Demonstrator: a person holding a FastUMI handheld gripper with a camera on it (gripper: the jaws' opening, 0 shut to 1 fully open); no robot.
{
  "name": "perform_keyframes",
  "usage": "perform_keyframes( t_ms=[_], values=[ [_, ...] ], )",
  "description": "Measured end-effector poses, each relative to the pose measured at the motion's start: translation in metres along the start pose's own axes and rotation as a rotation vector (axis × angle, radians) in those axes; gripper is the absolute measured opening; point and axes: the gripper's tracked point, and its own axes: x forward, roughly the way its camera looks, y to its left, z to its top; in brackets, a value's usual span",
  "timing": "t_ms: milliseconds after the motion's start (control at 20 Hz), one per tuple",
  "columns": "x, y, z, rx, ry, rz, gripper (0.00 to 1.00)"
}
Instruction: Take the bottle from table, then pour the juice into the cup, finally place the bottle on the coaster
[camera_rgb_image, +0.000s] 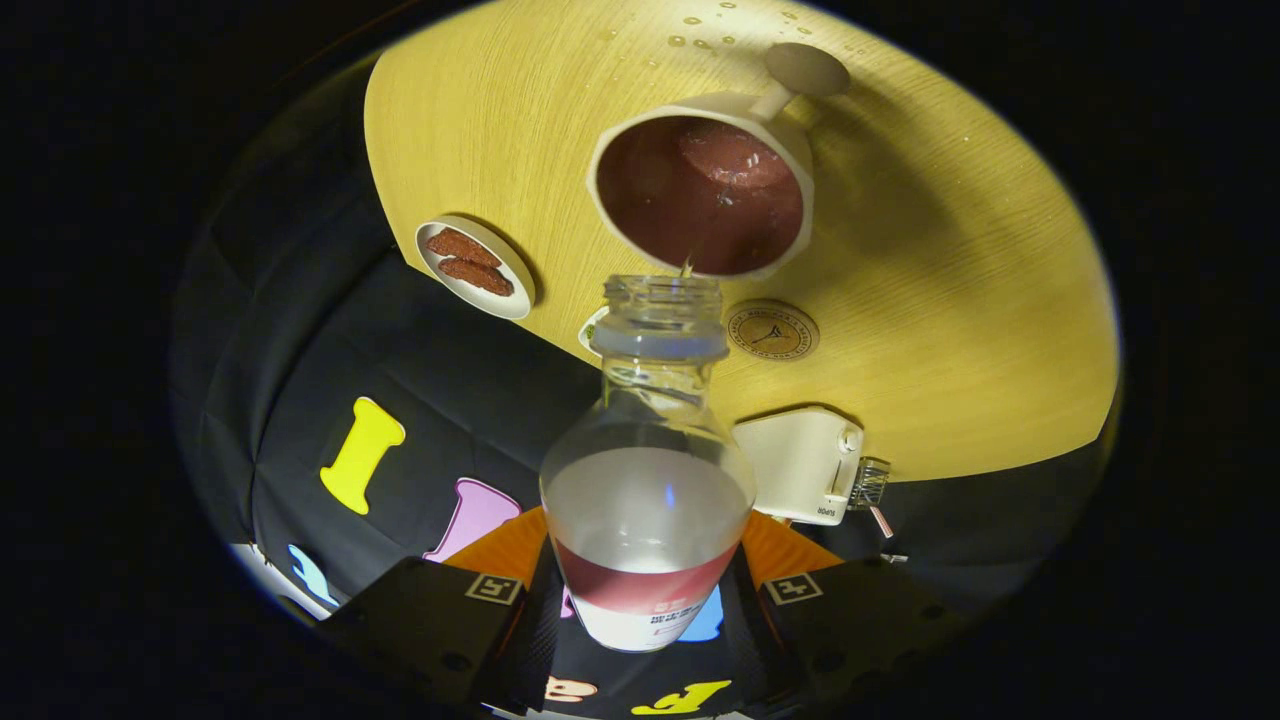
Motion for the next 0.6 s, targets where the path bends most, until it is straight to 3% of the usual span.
perform_keyframes(
  t_ms=[600],
  values=[
    [-0.0029, -0.0051, -0.0026, -0.074, -0.02, 0.018, 0.72]
  ],
)
